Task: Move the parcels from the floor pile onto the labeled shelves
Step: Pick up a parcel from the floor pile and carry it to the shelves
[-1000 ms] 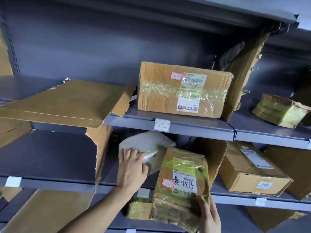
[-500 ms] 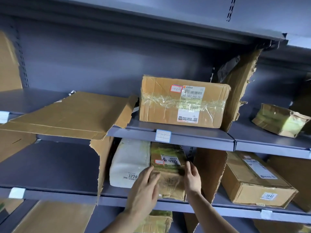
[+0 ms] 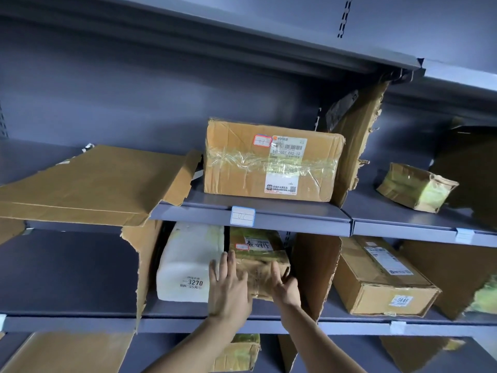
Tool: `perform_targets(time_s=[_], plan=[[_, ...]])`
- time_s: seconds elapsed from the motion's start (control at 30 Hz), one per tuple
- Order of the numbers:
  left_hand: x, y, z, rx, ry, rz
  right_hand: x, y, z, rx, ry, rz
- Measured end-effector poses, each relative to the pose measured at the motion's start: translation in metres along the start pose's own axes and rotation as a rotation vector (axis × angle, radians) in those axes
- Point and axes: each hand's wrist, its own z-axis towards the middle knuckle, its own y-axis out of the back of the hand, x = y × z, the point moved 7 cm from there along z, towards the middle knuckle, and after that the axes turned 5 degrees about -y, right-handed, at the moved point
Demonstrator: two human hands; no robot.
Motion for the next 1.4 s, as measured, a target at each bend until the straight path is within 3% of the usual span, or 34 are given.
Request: perform_targets(time_s=[0.07, 0.2, 0.4, 0.67, 0.93, 1.07, 1.4], plan=[[-0.005, -0.003, -0.008, -0.075, -0.038, -0.118, -0.004, 0.008, -0.012, -0.160, 0.037, 0.087], [-0.016, -0.005, -0.031, -0.173, -0.179, -0.465, -0.006, 0.005, -0.036, -0.093, 0.209, 0.115], [-0.040, -0.035, -0.055, 0.027, -0.274, -0.750, -0.063, 0.014, -0.070, 0.027, 0.083, 0.124], [-0.145, -0.082, -0.094, 0.400, -0.304, -0.967, -0.152, 0.105, -0.127, -0.131, -0.045, 0.196], [-0.334, -0.098, -0.225, 0.840, -0.645, -0.915, -0.364, 0.248, -0.244, -0.308, -0.465, 0.290], [-0.430, -0.085, -0.279, 0.890, -0.800, -0.816, -0.435, 0.332, -0.311, -0.495, -0.546, 0.401], [-0.633, -0.083, -0.418, 1.014, -0.885, -0.766, -0.572, 0.492, -0.422, -0.643, -0.599, 0.516]])
